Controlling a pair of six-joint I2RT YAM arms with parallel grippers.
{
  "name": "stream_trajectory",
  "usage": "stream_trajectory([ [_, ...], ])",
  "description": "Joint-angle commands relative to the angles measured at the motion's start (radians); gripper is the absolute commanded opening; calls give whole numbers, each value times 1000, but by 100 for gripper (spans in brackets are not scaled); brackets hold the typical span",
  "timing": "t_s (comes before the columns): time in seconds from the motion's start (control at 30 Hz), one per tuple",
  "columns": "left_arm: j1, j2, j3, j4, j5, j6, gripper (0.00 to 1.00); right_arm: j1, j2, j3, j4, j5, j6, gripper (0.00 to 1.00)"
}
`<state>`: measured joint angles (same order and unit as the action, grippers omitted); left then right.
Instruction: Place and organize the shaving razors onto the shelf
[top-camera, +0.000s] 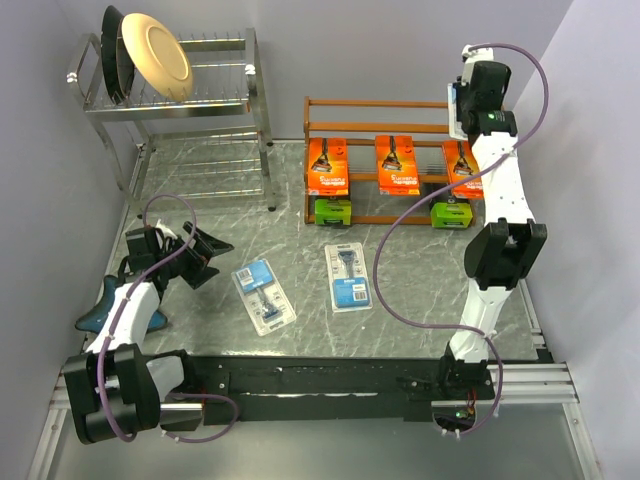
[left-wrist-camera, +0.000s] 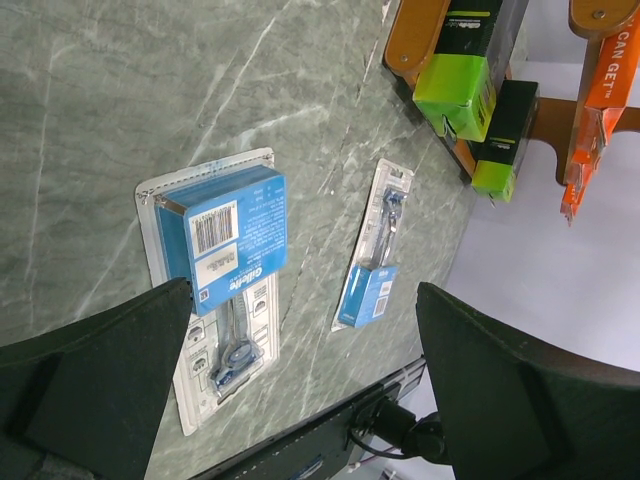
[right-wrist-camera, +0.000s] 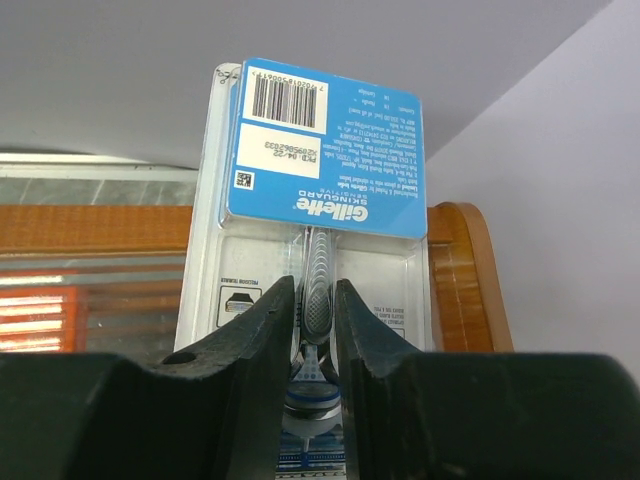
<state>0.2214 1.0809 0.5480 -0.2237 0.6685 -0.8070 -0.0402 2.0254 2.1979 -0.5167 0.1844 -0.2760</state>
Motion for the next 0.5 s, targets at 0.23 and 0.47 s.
stream_trajectory([
  [0.23, 12, -10, -2, 47, 17, -4, 99, -30, -17, -52, -80, -51, -86, 32],
  [0.47, 13, 7, 3, 63, 23, -12, 100, -33, -40, -87, -49, -66, -109, 34],
])
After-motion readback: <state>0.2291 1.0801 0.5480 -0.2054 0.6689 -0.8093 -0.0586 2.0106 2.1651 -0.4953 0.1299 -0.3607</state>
